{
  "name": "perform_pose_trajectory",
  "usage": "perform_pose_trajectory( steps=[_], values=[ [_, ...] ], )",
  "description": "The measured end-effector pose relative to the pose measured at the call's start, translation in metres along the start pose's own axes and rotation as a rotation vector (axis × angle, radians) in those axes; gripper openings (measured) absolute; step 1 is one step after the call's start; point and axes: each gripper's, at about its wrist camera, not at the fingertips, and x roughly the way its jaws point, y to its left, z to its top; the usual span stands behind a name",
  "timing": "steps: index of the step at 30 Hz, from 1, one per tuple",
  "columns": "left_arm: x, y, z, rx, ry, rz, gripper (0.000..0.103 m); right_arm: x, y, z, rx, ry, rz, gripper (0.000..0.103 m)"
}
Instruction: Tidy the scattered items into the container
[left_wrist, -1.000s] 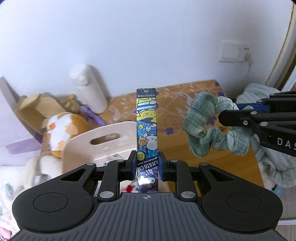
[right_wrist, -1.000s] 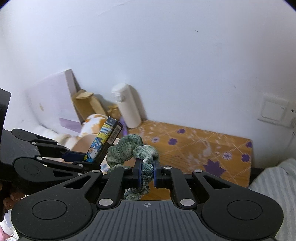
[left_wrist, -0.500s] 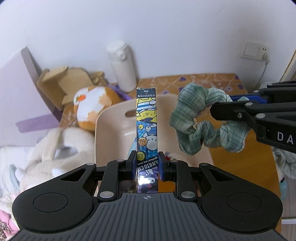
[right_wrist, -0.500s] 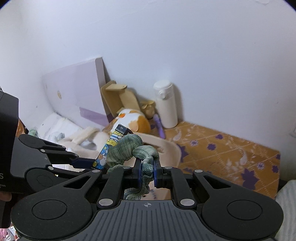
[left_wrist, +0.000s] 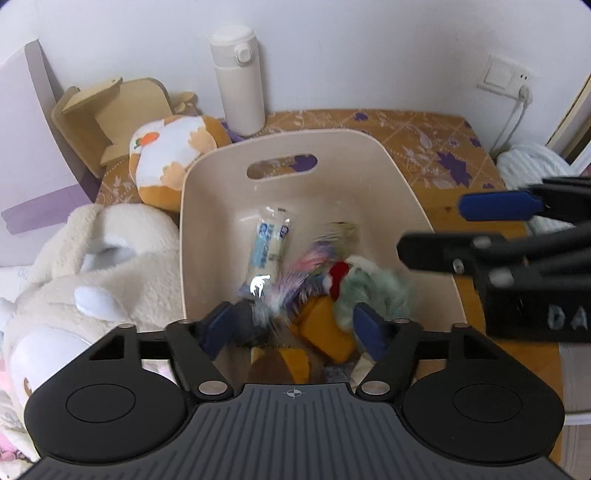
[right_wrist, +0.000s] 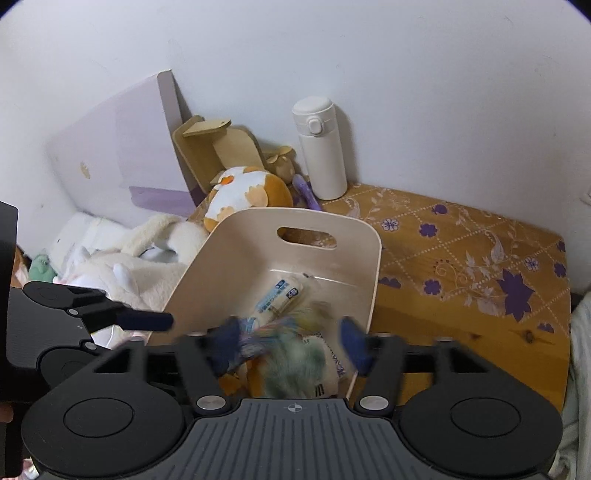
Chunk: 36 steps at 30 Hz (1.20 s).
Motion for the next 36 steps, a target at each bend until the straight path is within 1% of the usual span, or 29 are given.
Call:
perform_pose_trajectory(
  steps=[2,4,6,10,12,14,18,20,22,25,31,36],
  values=[
    [-0.002,0.004,0.001,-0.005,-0.005,-0.002,0.074,-0.003,0.004,-0.001,0.011,-0.008,-0.014,0.078],
    [-0.005,0.007,0.001,-0.012,-0.008,0.009,0.074,-0.006,0.005,-0.001,0.027,-0.014,-0.025,0.081],
    [-0.009,0.009,0.001,-0.014,-0.015,0.011,0.074,-0.008,0.006,0.000,0.048,-0.017,-0.038,0.088],
    [-0.015,0.011,-0.001,-0.001,-0.015,0.014,0.074,-0.015,0.007,-0.001,0.082,-0.026,-0.037,0.092],
    [-0.018,0.012,-0.003,-0.006,-0.013,0.015,0.074,-0.017,0.010,-0.001,0.086,-0.022,-0.038,0.098],
    [-0.023,0.012,-0.005,-0.015,-0.014,0.016,0.074,-0.019,0.012,-0.001,0.086,-0.021,-0.041,0.100],
    [-0.033,0.012,-0.010,-0.029,-0.018,0.034,0.076,-0.023,0.016,0.001,0.091,-0.010,-0.032,0.100],
    [-0.040,0.010,-0.012,-0.037,-0.026,0.046,0.081,-0.027,0.017,0.001,0.094,-0.007,-0.027,0.101],
    [-0.048,0.007,-0.013,-0.046,-0.036,0.054,0.082,-0.034,0.018,0.001,0.099,-0.004,-0.026,0.101],
    [-0.059,0.000,-0.016,-0.059,-0.042,0.061,0.087,-0.044,0.017,0.000,0.107,0.005,-0.025,0.103],
    [-0.090,-0.024,-0.027,-0.063,-0.079,0.115,0.089,-0.068,0.014,-0.009,0.126,0.023,-0.031,0.103],
    [-0.121,-0.045,-0.043,-0.103,-0.103,0.127,0.090,-0.094,0.010,-0.025,0.165,0.041,-0.014,0.103]
  ],
)
